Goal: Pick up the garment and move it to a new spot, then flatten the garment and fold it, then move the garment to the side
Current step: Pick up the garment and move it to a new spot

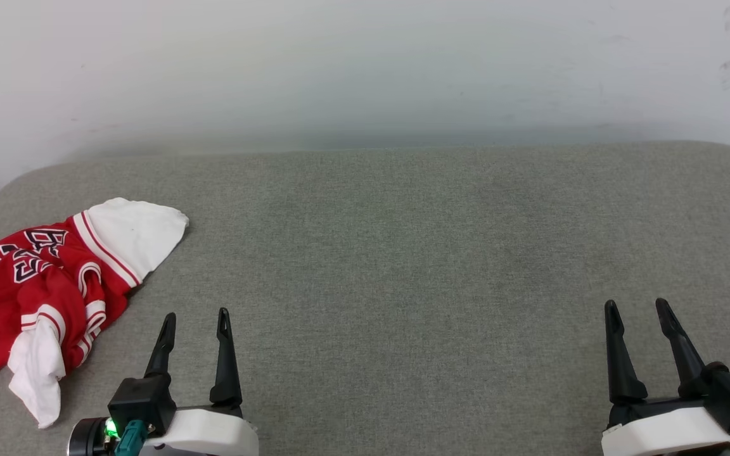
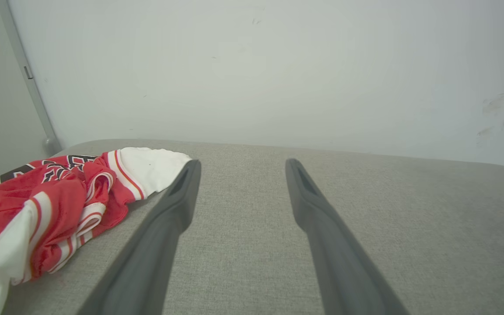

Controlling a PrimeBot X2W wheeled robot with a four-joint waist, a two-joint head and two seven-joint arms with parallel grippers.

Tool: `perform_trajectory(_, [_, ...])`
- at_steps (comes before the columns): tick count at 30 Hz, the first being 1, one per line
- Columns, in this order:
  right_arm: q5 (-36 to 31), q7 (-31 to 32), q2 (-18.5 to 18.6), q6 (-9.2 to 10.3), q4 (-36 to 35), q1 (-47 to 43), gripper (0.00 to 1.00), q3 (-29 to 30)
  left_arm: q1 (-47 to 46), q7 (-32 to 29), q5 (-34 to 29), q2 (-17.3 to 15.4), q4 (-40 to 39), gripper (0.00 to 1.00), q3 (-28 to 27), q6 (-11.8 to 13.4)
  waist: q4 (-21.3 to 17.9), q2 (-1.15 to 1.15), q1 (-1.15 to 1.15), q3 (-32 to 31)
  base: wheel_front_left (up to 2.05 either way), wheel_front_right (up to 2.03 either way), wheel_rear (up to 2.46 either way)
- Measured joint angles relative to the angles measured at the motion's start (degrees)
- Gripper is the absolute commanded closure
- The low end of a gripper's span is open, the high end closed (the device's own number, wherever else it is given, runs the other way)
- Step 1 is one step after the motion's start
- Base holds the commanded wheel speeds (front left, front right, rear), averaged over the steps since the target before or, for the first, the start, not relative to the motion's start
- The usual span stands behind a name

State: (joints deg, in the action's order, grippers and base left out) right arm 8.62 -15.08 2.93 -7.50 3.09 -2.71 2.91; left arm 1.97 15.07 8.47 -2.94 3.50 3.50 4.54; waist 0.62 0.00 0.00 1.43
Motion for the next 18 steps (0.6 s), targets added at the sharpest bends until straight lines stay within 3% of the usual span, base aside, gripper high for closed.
perform_trajectory(10, [-0.7, 0.0, 0.0, 0.00, -0.5, 0.0, 0.00, -0.5, -0.2, 0.0, 0.4, 0.0, 0.4, 0.00, -0.5, 0.5, 2.4, 0.00, 0.00, 0.2, 0.00, 0.00, 0.00])
perform_trajectory(18, [-1.2, 0.0, 0.0, 0.01, -1.0, -0.1, 0.00, 0.1, -0.8, 0.0, 0.9, 0.0, 0.4, 0.00, -1.3, 0.9, 7.0, 0.00, 0.00, 0.5, 0.00, 0.00, 0.00])
